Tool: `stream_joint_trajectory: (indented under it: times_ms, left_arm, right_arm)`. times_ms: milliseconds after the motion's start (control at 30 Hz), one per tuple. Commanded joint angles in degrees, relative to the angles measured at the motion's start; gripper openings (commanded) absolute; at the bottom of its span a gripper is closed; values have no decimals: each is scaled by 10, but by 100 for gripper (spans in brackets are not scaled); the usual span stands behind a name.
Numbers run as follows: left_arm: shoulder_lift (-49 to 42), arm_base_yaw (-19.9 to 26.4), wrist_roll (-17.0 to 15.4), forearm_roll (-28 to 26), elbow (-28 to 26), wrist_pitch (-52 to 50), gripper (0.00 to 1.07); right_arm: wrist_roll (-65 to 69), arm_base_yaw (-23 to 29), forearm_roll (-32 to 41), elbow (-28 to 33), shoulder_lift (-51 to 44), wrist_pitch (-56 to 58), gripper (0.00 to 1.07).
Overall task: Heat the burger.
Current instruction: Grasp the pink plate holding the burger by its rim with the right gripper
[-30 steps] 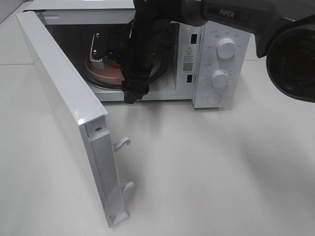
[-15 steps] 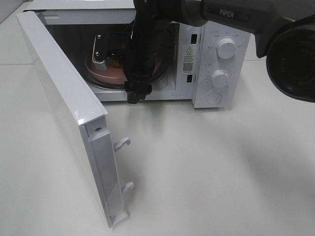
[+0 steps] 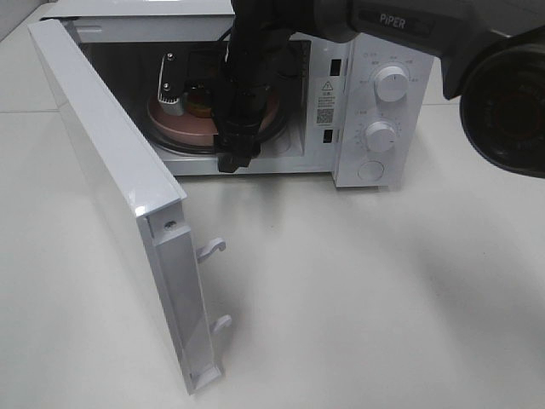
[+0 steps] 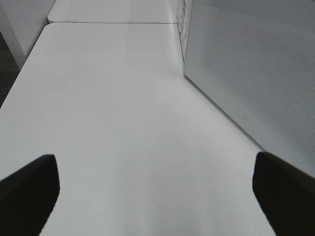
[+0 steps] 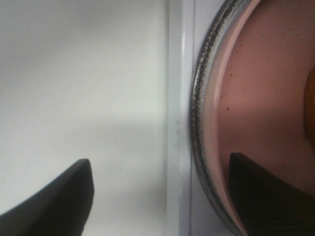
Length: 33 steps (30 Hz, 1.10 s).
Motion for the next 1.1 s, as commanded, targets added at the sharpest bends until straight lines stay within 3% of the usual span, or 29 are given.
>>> stream_joint_trajectory:
  times_ms: [33, 1100]
  left_arm:
    - [-2, 2, -3, 1, -1, -1, 101]
    - [-2, 2, -3, 1, -1, -1, 101]
  right_arm:
    - [-1, -1, 3, -6, 5, -9, 76]
    - [-3, -1, -2, -21, 35, -55, 76]
